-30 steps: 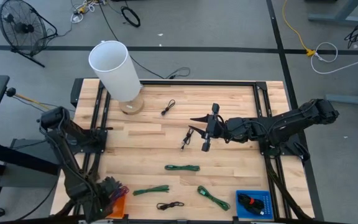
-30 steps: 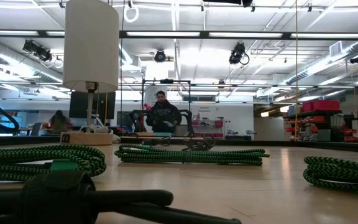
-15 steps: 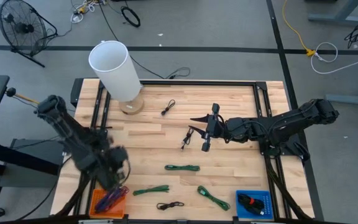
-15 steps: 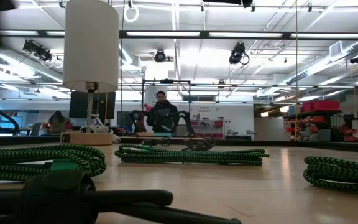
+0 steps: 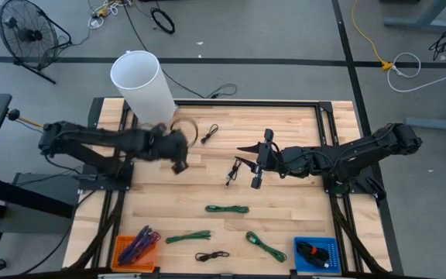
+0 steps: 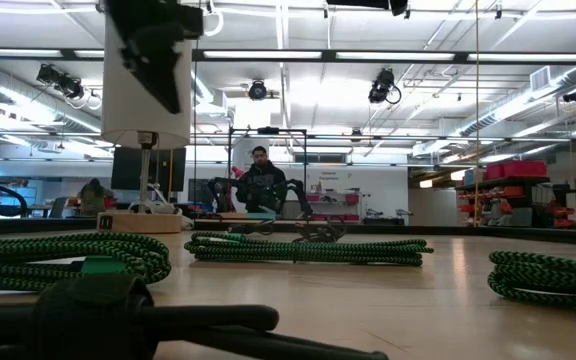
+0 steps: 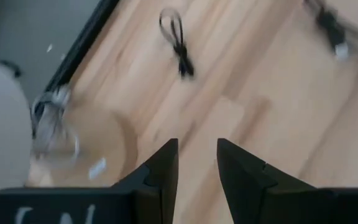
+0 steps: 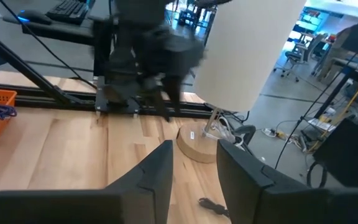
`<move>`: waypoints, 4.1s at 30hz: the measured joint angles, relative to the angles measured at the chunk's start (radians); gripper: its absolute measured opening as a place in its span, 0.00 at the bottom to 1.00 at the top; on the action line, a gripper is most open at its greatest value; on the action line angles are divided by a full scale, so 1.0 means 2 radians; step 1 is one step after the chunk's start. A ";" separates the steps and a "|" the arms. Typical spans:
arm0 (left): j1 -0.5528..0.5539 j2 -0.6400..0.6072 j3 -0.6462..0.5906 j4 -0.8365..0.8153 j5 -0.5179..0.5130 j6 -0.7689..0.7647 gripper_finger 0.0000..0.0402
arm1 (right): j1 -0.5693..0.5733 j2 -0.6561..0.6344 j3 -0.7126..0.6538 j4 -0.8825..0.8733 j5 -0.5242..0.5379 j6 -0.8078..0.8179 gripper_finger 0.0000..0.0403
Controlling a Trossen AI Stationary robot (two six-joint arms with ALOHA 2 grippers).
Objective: Pick & Place USB Port
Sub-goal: Put the black charger cable into the blue bin
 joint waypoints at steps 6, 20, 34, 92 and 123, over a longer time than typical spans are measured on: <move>0.113 0.029 0.000 0.137 0.103 0.103 0.29 | 0.000 0.000 0.000 -0.005 0.000 0.007 0.31; 0.233 0.197 0.000 0.284 0.143 0.159 0.29 | 0.000 0.000 0.000 -0.003 -0.022 0.007 0.31; 0.250 0.281 0.000 0.332 0.177 0.137 0.29 | 0.000 0.000 0.000 -0.002 -0.022 0.011 0.31; 0.191 0.146 0.000 0.297 0.246 0.149 0.09 | 0.000 0.000 0.000 -0.015 -0.026 0.020 0.31; -0.118 -0.097 -0.161 0.601 0.148 0.244 0.09 | 0.001 0.031 0.000 0.095 -0.169 0.056 0.32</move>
